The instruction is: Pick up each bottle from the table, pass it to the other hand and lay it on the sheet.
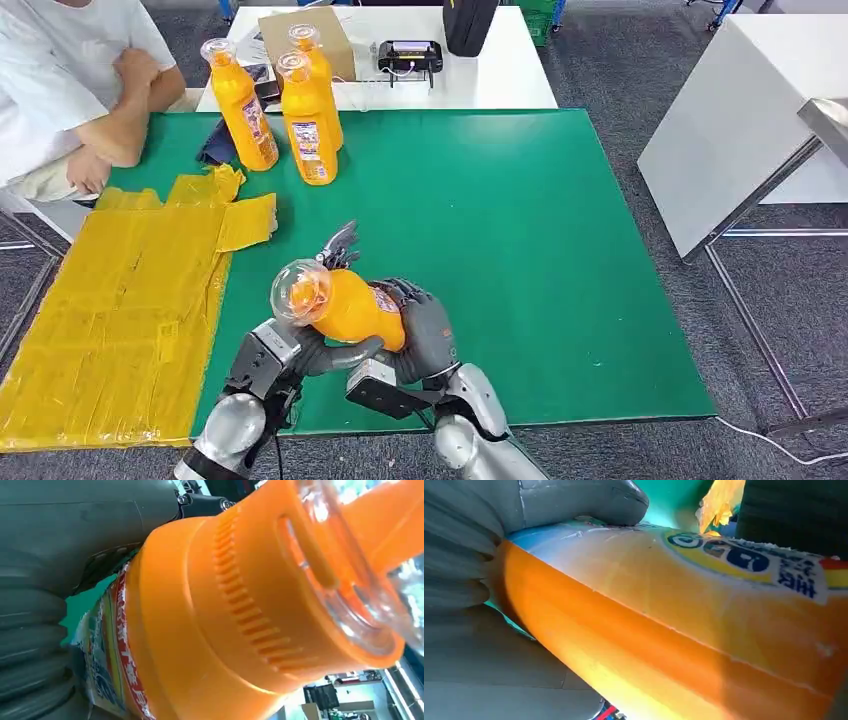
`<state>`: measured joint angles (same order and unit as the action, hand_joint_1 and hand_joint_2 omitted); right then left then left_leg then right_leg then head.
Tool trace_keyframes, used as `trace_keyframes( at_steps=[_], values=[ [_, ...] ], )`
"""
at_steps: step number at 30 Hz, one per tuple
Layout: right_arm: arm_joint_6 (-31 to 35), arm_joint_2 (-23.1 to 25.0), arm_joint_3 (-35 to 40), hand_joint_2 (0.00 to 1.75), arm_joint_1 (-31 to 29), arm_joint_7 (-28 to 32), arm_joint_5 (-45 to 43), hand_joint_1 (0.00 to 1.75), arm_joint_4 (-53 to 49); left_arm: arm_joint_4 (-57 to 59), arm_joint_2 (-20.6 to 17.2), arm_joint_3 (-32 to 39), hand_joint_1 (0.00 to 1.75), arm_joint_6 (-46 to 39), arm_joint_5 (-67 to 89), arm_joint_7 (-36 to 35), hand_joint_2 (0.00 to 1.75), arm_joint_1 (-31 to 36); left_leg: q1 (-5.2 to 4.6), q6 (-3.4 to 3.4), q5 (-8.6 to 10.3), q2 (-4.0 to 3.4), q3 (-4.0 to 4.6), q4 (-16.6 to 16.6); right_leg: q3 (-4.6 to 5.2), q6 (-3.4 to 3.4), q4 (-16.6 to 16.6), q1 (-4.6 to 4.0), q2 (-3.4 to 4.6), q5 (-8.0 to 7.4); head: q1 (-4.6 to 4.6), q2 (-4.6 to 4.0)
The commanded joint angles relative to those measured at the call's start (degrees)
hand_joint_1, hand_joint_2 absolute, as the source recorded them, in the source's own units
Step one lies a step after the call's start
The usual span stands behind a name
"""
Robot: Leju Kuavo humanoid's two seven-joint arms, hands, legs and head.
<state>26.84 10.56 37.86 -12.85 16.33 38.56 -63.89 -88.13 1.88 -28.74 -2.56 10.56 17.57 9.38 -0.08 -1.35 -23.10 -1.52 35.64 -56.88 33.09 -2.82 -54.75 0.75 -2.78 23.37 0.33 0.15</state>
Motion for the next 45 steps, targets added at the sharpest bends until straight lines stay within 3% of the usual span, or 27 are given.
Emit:
trace_keyframes(
  at_steps=[1,20,21,22,23,27,30,31,35,39,41,44,45],
  values=[
    [-0.31,-0.83,5.95,1.75,-0.91,0.32,1.83,1.75,6.56,3.71,1.36,-1.21,1.75,0.38,-0.86,-0.13,1.75,4.01,0.07,0.07,-0.05,0.22,-0.20,0.03,-0.26,0.09,0.05,-0.03,0.03,0.09,0.02,0.00],
    [0.88,-1.14,5.38,1.75,-0.39,0.88,-1.92,1.75,4.58,3.07,1.08,0.49,1.75,-1.45,-2.08,0.50,1.75,3.56,0.09,0.10,-0.12,0.35,-0.31,-0.01,-0.37,0.13,0.00,-0.03,0.04,0.19,0.00,0.00],
    [1.01,-1.12,5.20,1.75,-0.31,0.94,-2.18,1.55,4.37,3.03,1.00,0.55,1.75,-1.54,-2.01,0.52,1.75,3.64,0.09,0.14,-0.20,0.42,-0.45,-0.04,-0.50,0.19,-0.06,-0.01,0.10,0.29,0.02,0.00],
    [1.32,-1.03,4.60,1.75,0.01,1.34,-3.21,0.35,3.81,2.89,0.93,0.74,1.75,-2.20,-1.49,0.62,1.75,3.70,0.07,0.06,-0.03,0.20,-0.09,0.01,-0.14,0.07,0.05,-0.05,0.00,0.06,0.02,0.00],
    [1.27,-1.00,4.25,1.75,0.25,1.77,-4.08,0.00,3.39,2.79,0.87,0.83,1.75,-2.74,-1.01,0.71,1.75,3.73,0.09,0.10,-0.12,0.30,-0.27,-0.02,-0.33,0.12,0.00,-0.03,0.05,0.18,0.02,0.00],
    [-1.84,-2.65,0.07,1.75,4.17,4.32,-13.83,0.00,-4.65,0.57,-1.13,2.23,1.75,-11.96,9.64,0.12,1.75,3.90,0.09,0.10,-0.14,0.38,-0.23,-0.07,-0.32,0.12,-0.05,-0.03,-0.01,0.23,0.02,0.00],
    [-1.91,-4.69,-5.38,1.75,10.27,5.62,-17.11,0.00,-16.56,-0.68,-4.30,4.38,1.75,-19.04,27.32,-4.93,1.75,5.32,0.06,0.07,-0.05,0.30,-0.04,-0.04,-0.11,0.08,-0.04,-0.03,-0.06,0.13,0.04,0.00],
    [-2.23,-4.94,-7.21,0.00,12.05,5.91,-17.81,0.00,-19.73,-0.39,-4.72,4.96,1.75,-20.53,34.89,-7.98,1.75,6.02,0.08,0.09,-0.11,0.33,-0.12,-0.08,-0.21,0.11,-0.07,-0.04,-0.02,0.19,0.02,0.00],
    [-3.52,-4.25,-13.10,0.00,17.93,6.20,-17.45,0.00,-30.15,2.90,-6.47,6.40,1.75,-21.00,56.27,-16.76,1.75,9.68,0.06,0.10,-0.14,0.44,-0.10,-0.13,-0.22,0.13,-0.14,-0.02,-0.06,0.24,0.00,0.00],
    [-4.15,-4.20,-15.04,0.00,19.48,6.41,-17.41,0.00,-33.39,6.72,-6.67,7.43,1.75,-22.44,71.18,-23.33,1.75,11.62,0.02,0.09,-0.07,0.36,-0.06,-0.05,-0.14,0.11,-0.09,0.01,-0.04,0.15,0.02,0.00],
    [-4.22,-3.87,-15.50,0.00,19.51,7.00,-17.57,0.00,-33.60,9.77,-11.08,3.26,1.75,-22.43,79.44,-32.84,1.75,14.49,0.05,0.12,-0.14,0.47,-0.21,-0.09,-0.33,0.15,-0.12,0.00,-0.02,0.25,0.00,0.00],
    [-3.99,-3.73,-15.71,0.00,19.40,7.09,-17.55,0.00,-33.63,12.08,-14.34,-1.55,1.75,-21.40,79.44,-37.76,1.75,17.14,0.04,0.10,-0.08,0.32,-0.15,-0.03,-0.23,0.12,-0.07,0.00,0.03,0.15,0.02,0.00],
    [-3.99,-3.73,-15.71,1.75,19.40,7.09,-17.55,0.00,-33.63,12.08,-14.34,-1.55,1.75,-21.40,79.44,-37.76,1.75,17.14,0.06,0.09,-0.03,0.32,-0.08,-0.01,-0.15,0.11,-0.04,-0.03,-0.02,0.10,0.07,0.00]
  ],
)
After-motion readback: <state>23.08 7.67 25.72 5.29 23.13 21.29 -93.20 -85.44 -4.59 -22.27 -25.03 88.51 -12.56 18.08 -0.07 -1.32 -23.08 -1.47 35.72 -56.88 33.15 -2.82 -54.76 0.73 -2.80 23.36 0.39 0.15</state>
